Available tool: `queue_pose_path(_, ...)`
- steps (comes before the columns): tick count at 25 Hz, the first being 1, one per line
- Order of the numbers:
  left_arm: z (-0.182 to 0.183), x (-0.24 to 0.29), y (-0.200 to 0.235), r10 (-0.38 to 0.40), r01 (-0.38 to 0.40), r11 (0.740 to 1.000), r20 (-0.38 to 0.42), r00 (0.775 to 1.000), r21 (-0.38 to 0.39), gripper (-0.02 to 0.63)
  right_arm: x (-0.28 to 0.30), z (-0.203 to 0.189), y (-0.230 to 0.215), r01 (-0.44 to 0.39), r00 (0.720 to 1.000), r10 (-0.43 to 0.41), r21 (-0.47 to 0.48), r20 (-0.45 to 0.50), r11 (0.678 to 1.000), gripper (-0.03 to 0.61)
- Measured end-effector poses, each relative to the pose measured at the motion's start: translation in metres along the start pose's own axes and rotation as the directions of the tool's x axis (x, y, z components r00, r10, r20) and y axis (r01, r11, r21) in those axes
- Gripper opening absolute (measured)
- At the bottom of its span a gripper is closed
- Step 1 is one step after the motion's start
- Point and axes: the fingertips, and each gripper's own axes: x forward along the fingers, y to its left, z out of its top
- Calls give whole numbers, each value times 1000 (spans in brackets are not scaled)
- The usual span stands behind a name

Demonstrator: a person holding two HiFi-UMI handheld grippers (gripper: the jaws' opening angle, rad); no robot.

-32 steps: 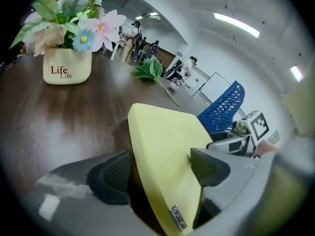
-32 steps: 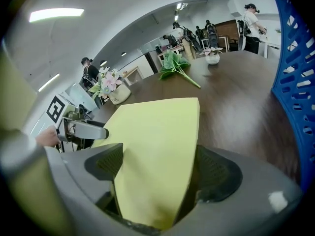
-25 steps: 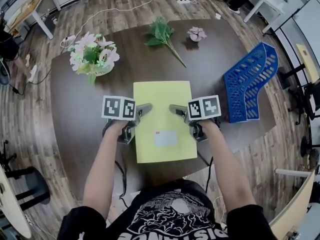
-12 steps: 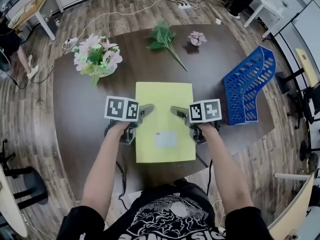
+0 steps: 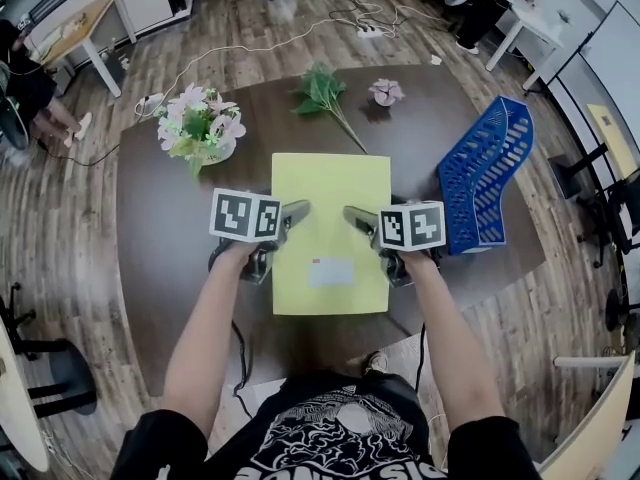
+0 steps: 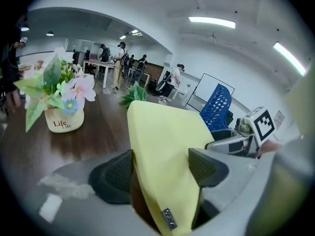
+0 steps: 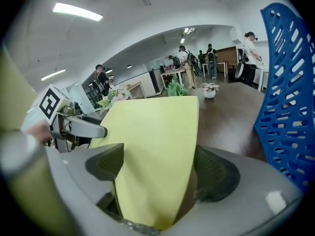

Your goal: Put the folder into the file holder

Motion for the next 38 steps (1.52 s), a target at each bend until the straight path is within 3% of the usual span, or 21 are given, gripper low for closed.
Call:
queue_pose_path(5, 19, -16, -15, 38, -41, 998, 63, 997, 45, 364, -19, 21, 2, 1, 997, 4, -67, 76, 998, 446)
queue_pose_path(13, 31, -50, -33, 145, -154, 987, 155, 977, 46, 364, -42, 42, 19, -21, 983, 55, -191, 173, 981, 440)
queue_pose_path(26, 18, -94, -67, 301, -316, 948, 256, 919, 20, 364, -83, 51, 41, -54, 939, 167, -352, 300, 934, 430)
queue_pose_path(38, 3, -119, -109, 371, -405, 914, 363, 855, 20, 364, -125, 37, 46, -23, 887, 218, -432, 406, 901, 422)
